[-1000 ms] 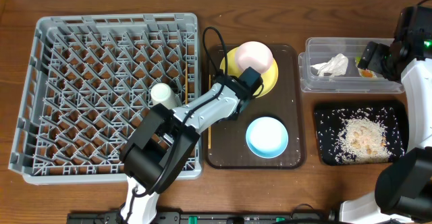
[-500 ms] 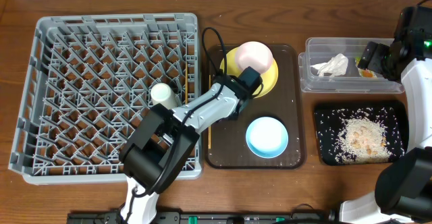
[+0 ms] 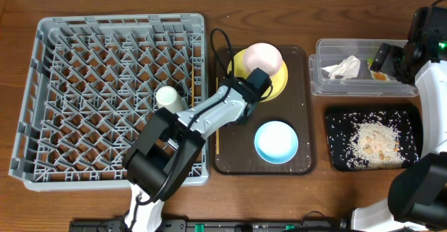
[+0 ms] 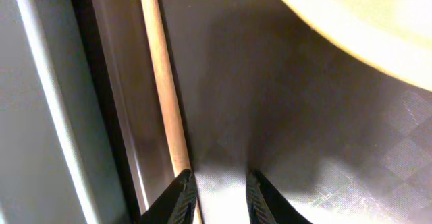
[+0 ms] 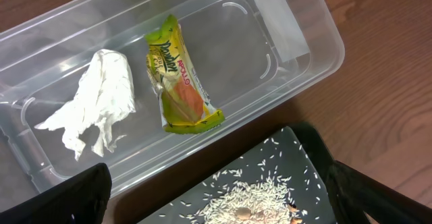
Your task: Sort waste into correct bins and load items into the dishwasher rack
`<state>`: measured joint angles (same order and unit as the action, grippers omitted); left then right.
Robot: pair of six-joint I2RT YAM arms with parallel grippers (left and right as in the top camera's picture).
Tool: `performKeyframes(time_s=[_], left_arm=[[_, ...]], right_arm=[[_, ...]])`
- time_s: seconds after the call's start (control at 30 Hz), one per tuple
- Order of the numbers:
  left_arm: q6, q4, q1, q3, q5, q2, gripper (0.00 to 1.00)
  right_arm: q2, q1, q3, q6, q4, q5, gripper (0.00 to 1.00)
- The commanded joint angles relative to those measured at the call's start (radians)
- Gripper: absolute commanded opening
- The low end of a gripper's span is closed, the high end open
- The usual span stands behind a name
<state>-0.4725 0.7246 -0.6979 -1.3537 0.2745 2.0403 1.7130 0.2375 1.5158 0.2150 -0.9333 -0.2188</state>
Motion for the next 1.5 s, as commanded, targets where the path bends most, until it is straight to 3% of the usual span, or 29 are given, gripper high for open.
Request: performKeyframes(time_s=[0.0,0.3,0.77,1.03,1.17,1.23,1.33,1.47], left_arm=[[0.019,0.004,-0.002,0.014,0.079,-0.008,0.29],[0.019,0.037,-0.037,0.014,0.126,-0.011,0.29],[0.001,0.028,-0.039,0.029,-0.039,0.056,0.29],[0.102,-0.055,-0.038,0.019,-0.329,0.056,0.29],[0.098,-0.046,-0.037,0.004,-0.275,0.020,0.29],[0.061,-0.026,-0.037,-0.009,-0.151,-0.021,0.28],[0.009,0.005,-0.038,-0.014,0.052,-0.094,0.06],[0.003,0.031,-0.038,-0.014,0.131,-0.142,0.06]], right_arm=[[-0.020,0.006,0.019,-0.011,-0.002,-0.016,0.99],[-0.020,0.006,0.019,-0.011,-0.002,-0.016,0.99],[-0.020,0.006,0.019,-0.011,-0.002,-0.016,0.99],[-0.020,0.006,0.019,-0.011,-0.002,-0.016,0.99],[-0.020,0.006,0.019,-0.011,-0.002,-0.016,0.99],[-0.020,0.006,0.019,-0.011,-0.002,-0.016,0.99],[-0.020,0.006,0.019,-0.011,-0.002,-0.016,0.99],[-0.020,0.006,0.019,-0.011,-0.002,-0.016,0.99]])
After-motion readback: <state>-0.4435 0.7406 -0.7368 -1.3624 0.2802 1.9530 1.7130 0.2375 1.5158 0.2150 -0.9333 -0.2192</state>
